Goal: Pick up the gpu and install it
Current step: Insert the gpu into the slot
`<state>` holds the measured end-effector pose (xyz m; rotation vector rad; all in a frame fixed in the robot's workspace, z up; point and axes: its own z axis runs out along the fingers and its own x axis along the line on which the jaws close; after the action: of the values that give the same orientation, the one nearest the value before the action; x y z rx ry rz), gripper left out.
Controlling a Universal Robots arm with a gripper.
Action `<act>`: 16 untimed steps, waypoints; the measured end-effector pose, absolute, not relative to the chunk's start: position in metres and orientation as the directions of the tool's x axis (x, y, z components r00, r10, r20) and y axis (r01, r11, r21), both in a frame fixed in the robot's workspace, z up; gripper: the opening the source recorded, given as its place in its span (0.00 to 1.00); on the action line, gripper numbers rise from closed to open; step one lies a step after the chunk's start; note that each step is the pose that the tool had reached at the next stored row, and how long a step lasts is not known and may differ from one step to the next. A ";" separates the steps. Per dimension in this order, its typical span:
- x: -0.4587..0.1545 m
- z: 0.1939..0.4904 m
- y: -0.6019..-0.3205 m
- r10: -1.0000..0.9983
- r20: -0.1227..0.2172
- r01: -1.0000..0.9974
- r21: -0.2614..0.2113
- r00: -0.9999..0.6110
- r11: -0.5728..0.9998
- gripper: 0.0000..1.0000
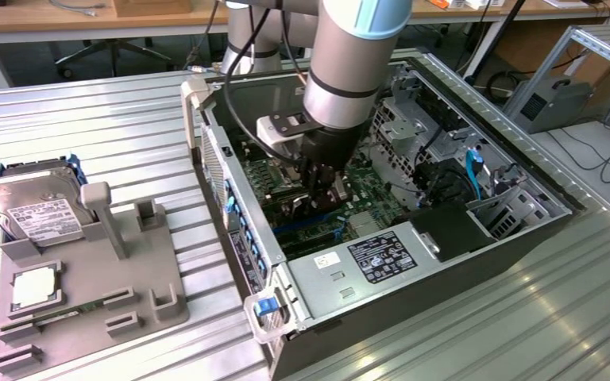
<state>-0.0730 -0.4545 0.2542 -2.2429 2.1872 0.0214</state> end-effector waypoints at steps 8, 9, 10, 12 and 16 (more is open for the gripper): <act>-0.076 0.254 -0.455 -1.000 -0.015 -1.000 0.003 0.025 -0.025 0.27; -0.076 0.254 -0.455 -1.000 -0.015 -1.000 0.003 0.025 -0.025 0.27; -0.076 0.254 -0.455 -1.000 -0.015 -1.000 0.003 0.025 -0.025 0.27; -0.076 0.254 -0.455 -1.000 -0.016 -1.000 0.003 0.025 -0.025 0.27; -0.076 0.254 -0.455 -1.000 -0.016 -1.000 0.003 0.025 -0.025 0.27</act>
<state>-0.0760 -0.4545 0.2536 -2.2429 2.1870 0.0209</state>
